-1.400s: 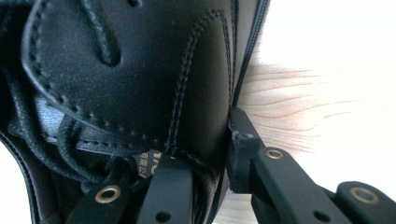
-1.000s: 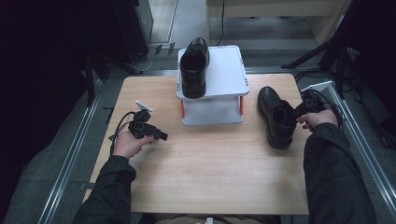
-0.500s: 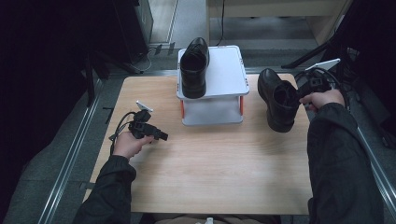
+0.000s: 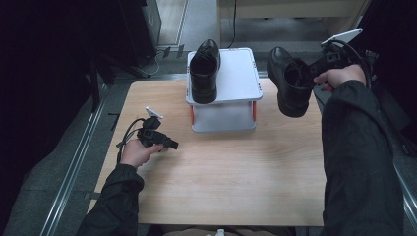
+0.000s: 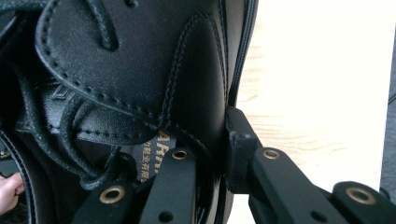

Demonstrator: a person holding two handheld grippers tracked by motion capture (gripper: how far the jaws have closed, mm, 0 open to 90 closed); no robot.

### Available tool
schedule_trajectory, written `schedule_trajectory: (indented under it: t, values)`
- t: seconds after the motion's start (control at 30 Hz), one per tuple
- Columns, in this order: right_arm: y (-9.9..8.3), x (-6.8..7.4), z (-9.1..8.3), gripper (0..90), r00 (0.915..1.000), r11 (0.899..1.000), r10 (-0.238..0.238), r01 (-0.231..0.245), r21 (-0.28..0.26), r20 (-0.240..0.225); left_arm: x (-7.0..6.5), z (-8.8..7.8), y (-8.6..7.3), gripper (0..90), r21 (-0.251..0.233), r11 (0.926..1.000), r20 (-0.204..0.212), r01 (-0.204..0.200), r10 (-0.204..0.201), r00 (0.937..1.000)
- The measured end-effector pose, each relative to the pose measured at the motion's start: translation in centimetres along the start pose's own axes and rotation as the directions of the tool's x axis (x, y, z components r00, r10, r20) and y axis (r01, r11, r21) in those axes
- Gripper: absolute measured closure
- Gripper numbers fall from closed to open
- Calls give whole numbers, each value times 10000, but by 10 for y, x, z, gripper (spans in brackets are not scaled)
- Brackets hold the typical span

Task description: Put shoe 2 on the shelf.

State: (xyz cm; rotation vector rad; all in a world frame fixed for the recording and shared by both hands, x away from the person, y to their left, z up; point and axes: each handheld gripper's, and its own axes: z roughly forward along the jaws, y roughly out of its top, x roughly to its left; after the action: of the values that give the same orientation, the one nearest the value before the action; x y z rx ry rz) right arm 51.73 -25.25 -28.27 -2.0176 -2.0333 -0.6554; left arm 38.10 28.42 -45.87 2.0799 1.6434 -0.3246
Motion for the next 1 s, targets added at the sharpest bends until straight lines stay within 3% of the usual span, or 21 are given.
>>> schedule_trajectory:
  t: [0.03,0.23,0.73,1.0]
  values:
    - [4,9,-2,839,10000,10000,-79,79,6,-24,0,0,0,458,-3,10000,-2,2,-2,10000]
    - [14,32,0,839,9997,9997,-237,237,-42,-38,1,-2,-1,458,-46,10000,140,-25,26,9999]
    - [40,100,35,837,9957,9951,-926,926,335,-3,3,-3,-1,458,-78,10000,363,-57,60,9993]
    - [49,124,51,835,9937,9933,-1094,1083,393,255,4,-2,0,458,-39,10000,358,-56,57,9993]
